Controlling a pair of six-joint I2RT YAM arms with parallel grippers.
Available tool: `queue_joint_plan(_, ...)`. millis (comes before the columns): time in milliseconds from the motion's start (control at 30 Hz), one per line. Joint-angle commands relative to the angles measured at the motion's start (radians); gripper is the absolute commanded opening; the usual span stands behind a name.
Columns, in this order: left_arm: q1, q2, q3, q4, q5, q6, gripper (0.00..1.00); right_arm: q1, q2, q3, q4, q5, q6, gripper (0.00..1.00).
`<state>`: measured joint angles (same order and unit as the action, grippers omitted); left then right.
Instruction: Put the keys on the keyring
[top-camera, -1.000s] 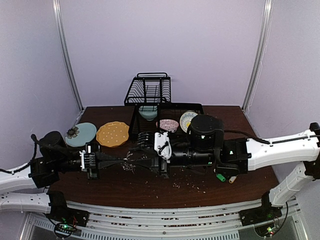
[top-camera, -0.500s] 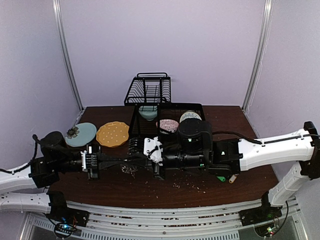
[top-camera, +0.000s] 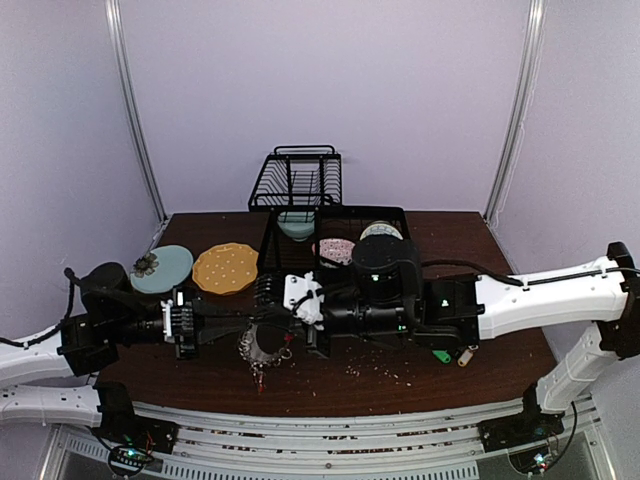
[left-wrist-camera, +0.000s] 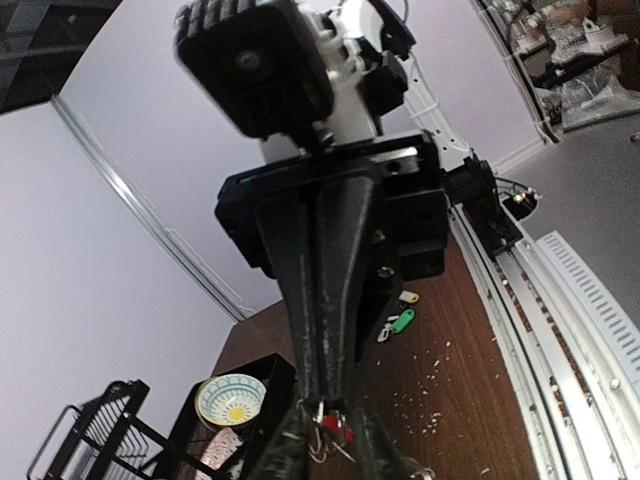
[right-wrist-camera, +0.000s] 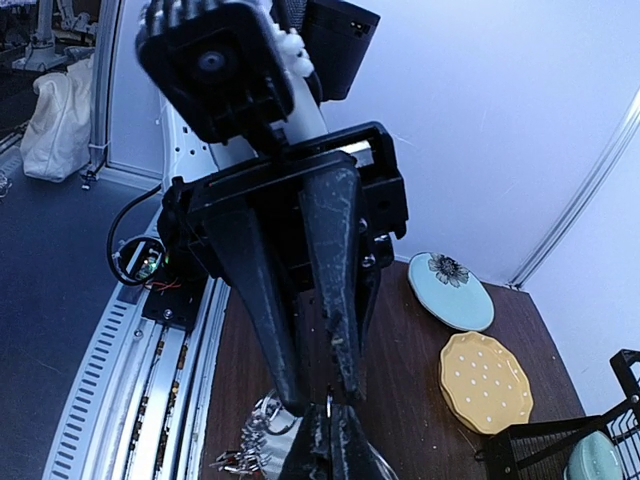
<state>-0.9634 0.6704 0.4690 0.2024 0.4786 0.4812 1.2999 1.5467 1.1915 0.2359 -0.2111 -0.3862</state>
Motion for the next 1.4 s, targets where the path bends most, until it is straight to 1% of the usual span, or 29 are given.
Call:
queue_joint_plan(0, -0.003, 0.002, 0.030, 0.041, 0.065, -0.016, 0.27, -0.063, -0.084, -0.103, 0.174, -0.146, 0.093, 0.00)
queue_joint_plan(67, -0.003, 0.017, 0.041, 0.032, 0.082, -0.025, 0.29, -0.090, -0.119, -0.152, 0.279, -0.256, 0.143, 0.00)
queue_joint_plan(133, -0.002, 0.035, 0.047, 0.046, 0.093, -0.050, 0.29, -0.102, -0.132, -0.173, 0.349, -0.326, 0.177, 0.00)
queue_joint_plan(233, -0.002, 0.062, 0.044, 0.136, 0.107, -0.139, 0.24, -0.102, -0.119, -0.179, 0.406, -0.326, 0.205, 0.00)
queue_joint_plan(300, -0.003, 0.069, 0.026, 0.231, 0.109, -0.221, 0.21, -0.101, -0.101, -0.199, 0.508, -0.303, 0.252, 0.00)
queue_joint_plan(367, -0.002, 0.064, 0.011, 0.306, 0.108, -0.280, 0.21, -0.100, -0.082, -0.222, 0.597, -0.285, 0.293, 0.00)
queue_joint_plan(500, -0.003, 0.059, 0.019, 0.317, 0.111, -0.312, 0.21, -0.098, -0.032, -0.231, 0.711, -0.299, 0.369, 0.00)
queue_joint_plan(633, -0.003, 0.046, 0.028, 0.302, 0.119, -0.322, 0.17, -0.093, -0.007, -0.219, 0.725, -0.293, 0.378, 0.00)
queue_joint_plan(800, -0.003, 0.060, 0.046, 0.256, 0.131, -0.321, 0.16, -0.085, 0.002, -0.205, 0.722, -0.287, 0.382, 0.00)
queue_joint_plan(967, -0.003, 0.061, 0.045, 0.241, 0.087, -0.316, 0.15, -0.080, 0.008, -0.197, 0.722, -0.309, 0.384, 0.00)
queue_joint_plan(1100, -0.003, 0.055, 0.043, 0.257, 0.056, -0.328, 0.15, -0.076, 0.010, -0.187, 0.689, -0.318, 0.371, 0.00)
queue_joint_plan(1200, -0.002, 0.049, 0.046, 0.254, 0.043, -0.337, 0.19, -0.075, 0.008, -0.182, 0.675, -0.330, 0.372, 0.00)
queue_joint_plan(1267, 0.000, 0.026, 0.046, 0.258, 0.040, -0.341, 0.20, -0.077, -0.004, -0.186, 0.665, -0.330, 0.376, 0.00)
queue_joint_plan(1367, 0.033, -0.010, 0.030, 0.275, 0.055, -0.359, 0.21, -0.091, -0.038, -0.227, 0.722, -0.318, 0.412, 0.00)
